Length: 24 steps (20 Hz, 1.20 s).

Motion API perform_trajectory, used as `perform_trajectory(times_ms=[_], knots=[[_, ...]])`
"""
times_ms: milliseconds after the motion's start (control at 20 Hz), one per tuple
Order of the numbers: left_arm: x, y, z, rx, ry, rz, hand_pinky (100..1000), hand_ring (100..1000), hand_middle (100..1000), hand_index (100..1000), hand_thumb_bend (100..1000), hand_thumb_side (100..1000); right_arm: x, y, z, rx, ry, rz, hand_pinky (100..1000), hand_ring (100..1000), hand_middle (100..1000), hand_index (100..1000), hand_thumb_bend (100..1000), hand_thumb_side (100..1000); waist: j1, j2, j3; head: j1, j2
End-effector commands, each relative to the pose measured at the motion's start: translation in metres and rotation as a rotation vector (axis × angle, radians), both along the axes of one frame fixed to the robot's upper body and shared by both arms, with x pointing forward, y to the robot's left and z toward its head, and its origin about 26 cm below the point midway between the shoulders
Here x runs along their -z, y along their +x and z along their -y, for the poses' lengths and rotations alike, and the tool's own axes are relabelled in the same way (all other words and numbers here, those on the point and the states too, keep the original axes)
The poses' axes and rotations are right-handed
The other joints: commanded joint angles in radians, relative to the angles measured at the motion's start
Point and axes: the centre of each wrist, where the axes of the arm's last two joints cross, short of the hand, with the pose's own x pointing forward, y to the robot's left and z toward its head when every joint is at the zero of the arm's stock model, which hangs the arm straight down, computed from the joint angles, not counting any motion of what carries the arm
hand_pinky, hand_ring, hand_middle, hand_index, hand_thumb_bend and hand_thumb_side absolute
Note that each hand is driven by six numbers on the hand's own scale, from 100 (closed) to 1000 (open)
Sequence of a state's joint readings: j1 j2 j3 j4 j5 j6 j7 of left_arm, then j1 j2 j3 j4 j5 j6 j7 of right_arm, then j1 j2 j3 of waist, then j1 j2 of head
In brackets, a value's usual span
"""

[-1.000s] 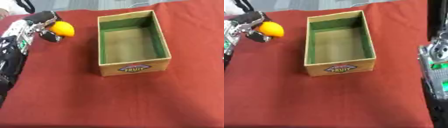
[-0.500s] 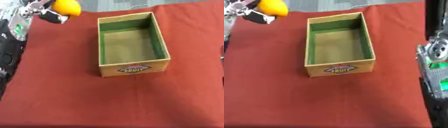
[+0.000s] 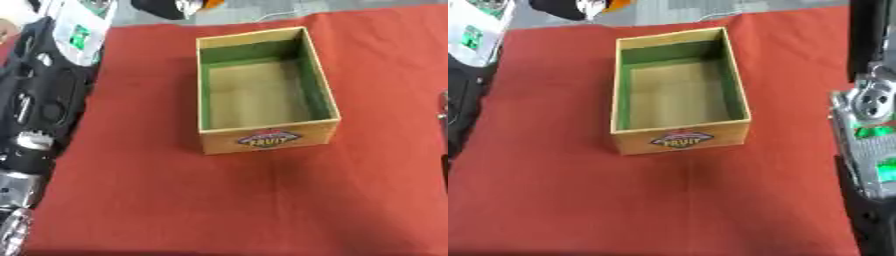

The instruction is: Pick up objects on the table and place them in the box.

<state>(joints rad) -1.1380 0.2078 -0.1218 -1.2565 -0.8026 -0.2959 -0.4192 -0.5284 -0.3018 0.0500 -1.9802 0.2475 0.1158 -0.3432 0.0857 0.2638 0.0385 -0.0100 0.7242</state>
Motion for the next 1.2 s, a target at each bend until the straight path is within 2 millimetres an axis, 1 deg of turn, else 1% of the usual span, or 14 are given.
perform_trajectory(times_ms=[50, 250, 600, 800, 950, 1100, 1200], knots=[[-0.006, -0.012, 0.019, 0.036, 0.01, 0.045, 114, 364, 375, 545, 100, 212, -0.01, -0.004, -0.002, -0.016, 0.003, 0.045, 819, 807, 610, 857, 100, 1000, -0.003, -0.021, 0.0, 0.006, 0.001], [0.013, -0.012, 0.033, 0.045, 0.045, 0.015, 116, 363, 376, 545, 100, 214, -0.011, -0.004, -0.003, -0.022, 0.004, 0.052, 820, 807, 610, 857, 100, 1000, -0.004, -0.016, -0.002, 0.01, -0.009], [0.04, -0.002, 0.036, 0.024, 0.115, -0.043, 131, 371, 379, 546, 100, 211, -0.011, -0.004, -0.001, -0.013, 0.003, 0.051, 820, 808, 609, 858, 100, 1000, -0.001, -0.011, -0.003, 0.004, -0.008], [0.054, 0.004, 0.039, 0.024, 0.16, -0.084, 152, 392, 401, 556, 100, 221, -0.011, -0.004, -0.001, -0.014, 0.004, 0.05, 819, 808, 609, 858, 100, 1000, -0.002, -0.007, -0.007, 0.003, -0.011], [0.061, 0.007, 0.043, 0.019, 0.194, -0.096, 179, 416, 424, 587, 100, 218, -0.012, -0.004, -0.002, -0.019, 0.005, 0.053, 820, 808, 609, 858, 100, 1000, -0.004, -0.005, -0.011, 0.003, -0.014], [0.072, 0.012, 0.045, -0.003, 0.237, -0.119, 259, 475, 483, 630, 100, 206, -0.012, -0.004, -0.002, -0.02, 0.003, 0.053, 820, 808, 608, 859, 100, 1000, -0.003, -0.002, -0.014, 0.004, -0.016], [0.079, 0.015, 0.045, -0.012, 0.261, -0.13, 285, 489, 495, 638, 100, 204, -0.012, -0.004, -0.002, -0.019, 0.004, 0.052, 820, 809, 608, 859, 100, 1000, -0.002, -0.001, -0.015, 0.005, -0.018]])
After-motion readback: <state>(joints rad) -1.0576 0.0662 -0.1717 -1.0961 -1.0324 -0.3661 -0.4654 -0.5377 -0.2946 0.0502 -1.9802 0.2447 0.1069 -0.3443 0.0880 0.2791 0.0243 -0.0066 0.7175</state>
